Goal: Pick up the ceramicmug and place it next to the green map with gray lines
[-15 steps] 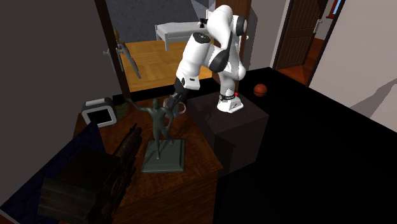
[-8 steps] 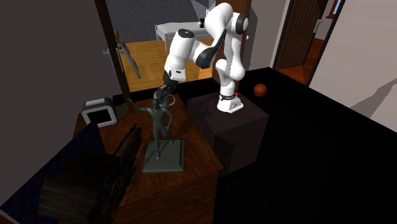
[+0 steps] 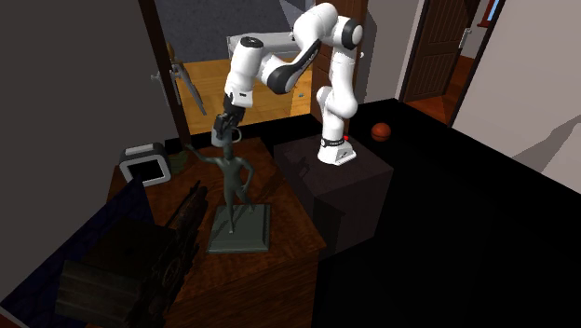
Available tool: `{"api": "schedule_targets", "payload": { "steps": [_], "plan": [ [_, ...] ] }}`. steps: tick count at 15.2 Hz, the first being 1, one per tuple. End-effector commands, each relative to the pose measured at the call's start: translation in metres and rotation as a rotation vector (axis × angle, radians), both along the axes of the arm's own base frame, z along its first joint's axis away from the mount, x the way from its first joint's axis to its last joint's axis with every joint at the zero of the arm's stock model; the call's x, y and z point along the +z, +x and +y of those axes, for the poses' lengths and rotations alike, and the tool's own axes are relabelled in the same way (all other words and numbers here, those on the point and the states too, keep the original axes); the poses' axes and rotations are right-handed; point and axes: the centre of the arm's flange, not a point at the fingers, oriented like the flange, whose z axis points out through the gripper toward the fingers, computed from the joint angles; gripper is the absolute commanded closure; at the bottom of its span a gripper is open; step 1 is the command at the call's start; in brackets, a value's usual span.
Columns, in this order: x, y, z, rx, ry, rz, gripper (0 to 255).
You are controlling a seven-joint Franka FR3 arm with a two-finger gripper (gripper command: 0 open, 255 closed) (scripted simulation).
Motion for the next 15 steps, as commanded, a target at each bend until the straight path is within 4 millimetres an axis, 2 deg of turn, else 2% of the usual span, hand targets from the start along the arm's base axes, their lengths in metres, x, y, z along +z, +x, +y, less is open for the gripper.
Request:
{"api": "schedule_targets", "payload": {
  "steps": [1, 15],
  "plan": [
    [0.0, 0.007, -0.027, 0.001, 0.0, -0.001, 255],
    [0.001, 0.052, -0.206, 0.001, 0.0, -0.001, 255]
  ]
}}
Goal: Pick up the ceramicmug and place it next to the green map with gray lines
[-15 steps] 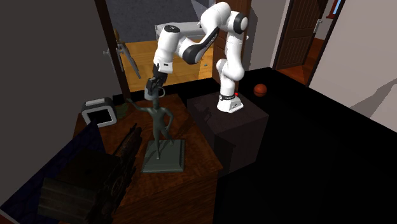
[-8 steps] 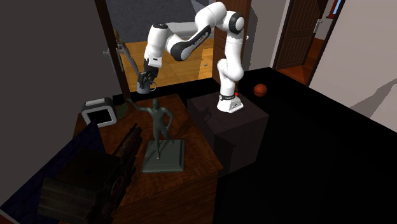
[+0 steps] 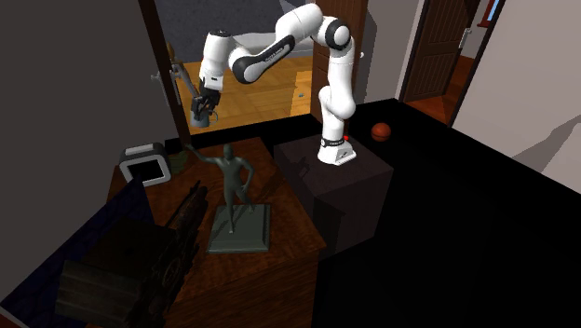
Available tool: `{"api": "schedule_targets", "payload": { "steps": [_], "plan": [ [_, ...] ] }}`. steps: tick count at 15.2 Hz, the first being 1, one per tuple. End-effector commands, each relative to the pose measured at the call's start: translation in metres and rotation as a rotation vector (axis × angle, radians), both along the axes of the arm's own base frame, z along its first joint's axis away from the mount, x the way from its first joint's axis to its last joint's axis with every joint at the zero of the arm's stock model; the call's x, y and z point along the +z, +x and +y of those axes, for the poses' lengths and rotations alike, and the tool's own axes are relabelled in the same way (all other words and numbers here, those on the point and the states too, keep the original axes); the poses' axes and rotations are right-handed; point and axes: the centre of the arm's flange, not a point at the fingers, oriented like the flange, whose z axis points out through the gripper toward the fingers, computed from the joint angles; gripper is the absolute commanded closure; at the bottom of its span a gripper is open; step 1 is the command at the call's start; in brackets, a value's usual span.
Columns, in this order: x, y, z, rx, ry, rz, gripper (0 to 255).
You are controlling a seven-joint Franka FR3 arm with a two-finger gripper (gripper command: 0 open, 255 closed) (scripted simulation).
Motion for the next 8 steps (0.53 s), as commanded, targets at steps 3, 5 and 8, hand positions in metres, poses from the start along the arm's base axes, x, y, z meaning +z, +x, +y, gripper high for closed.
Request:
{"api": "schedule_targets", "payload": {
  "steps": [3, 5, 8],
  "plan": [
    [0.001, 0.013, -0.053, 0.002, -0.001, -0.001, 255],
    [0.001, 0.022, -0.085, 0.002, -0.001, -0.001, 255],
    [-0.015, 0.022, -0.085, 0.002, -0.001, -0.001, 255]
  ]
}}
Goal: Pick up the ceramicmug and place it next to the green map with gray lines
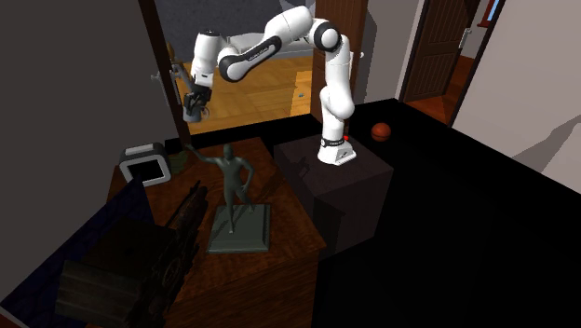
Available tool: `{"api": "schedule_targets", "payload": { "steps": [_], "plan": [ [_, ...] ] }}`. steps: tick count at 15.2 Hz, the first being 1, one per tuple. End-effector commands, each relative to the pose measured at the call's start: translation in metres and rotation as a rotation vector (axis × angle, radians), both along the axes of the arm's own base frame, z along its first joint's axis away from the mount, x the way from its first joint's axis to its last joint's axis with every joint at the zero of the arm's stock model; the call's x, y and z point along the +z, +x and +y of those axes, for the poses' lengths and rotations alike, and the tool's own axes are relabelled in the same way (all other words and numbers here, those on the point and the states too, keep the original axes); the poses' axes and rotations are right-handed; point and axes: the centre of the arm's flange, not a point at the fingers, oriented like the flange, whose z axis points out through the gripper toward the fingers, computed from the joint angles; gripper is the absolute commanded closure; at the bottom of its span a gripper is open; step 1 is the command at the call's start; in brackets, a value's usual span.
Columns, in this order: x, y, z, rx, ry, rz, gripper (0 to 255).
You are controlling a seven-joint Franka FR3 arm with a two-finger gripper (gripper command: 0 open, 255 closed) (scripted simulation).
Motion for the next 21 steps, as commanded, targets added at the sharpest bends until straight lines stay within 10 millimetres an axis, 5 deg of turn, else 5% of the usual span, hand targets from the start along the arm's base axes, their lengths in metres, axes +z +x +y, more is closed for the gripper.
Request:
{"api": "schedule_targets", "payload": {
  "steps": [1, 21],
  "plan": [
    [-0.01, 0.0, -0.002, 0.001, 0.0, -0.001, 255],
    [-0.116, 0.0, -0.002, 0.001, 0.0, -0.001, 255]
  ]
}}
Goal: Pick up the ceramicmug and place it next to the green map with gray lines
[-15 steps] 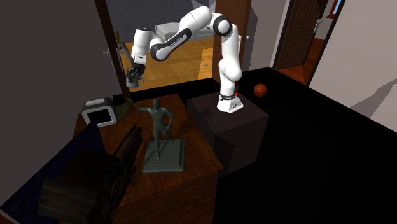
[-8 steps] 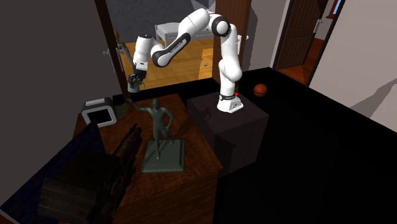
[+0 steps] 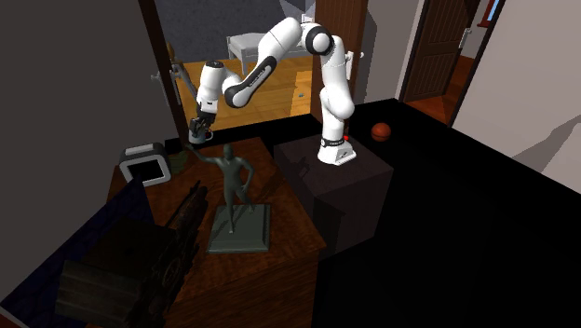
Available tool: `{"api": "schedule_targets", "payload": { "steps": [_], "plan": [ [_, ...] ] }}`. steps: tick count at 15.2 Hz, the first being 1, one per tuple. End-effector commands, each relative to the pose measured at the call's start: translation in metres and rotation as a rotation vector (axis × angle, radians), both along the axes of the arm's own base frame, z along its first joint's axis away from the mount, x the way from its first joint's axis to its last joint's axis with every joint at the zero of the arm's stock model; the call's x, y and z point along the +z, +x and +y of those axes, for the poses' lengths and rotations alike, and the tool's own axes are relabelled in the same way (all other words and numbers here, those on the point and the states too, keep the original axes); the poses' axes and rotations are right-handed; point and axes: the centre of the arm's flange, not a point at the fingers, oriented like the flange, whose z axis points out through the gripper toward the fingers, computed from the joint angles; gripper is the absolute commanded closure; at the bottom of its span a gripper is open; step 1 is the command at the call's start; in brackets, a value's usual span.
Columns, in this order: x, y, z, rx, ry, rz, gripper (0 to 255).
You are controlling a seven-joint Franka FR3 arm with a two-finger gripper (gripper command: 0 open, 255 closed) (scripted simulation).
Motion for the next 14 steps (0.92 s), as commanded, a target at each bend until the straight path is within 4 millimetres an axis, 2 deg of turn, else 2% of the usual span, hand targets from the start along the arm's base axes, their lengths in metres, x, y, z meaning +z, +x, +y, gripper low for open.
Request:
{"api": "schedule_targets", "payload": {
  "steps": [1, 7, 14],
  "plan": [
    [-0.01, 0.0, 0.0, 0.0, 0.0, -0.001, 255],
    [-0.039, 0.0, 0.0, 0.0, 0.0, -0.001, 255],
    [-0.039, 0.0, 0.0, 0.0, 0.0, -0.001, 255]
  ]
}}
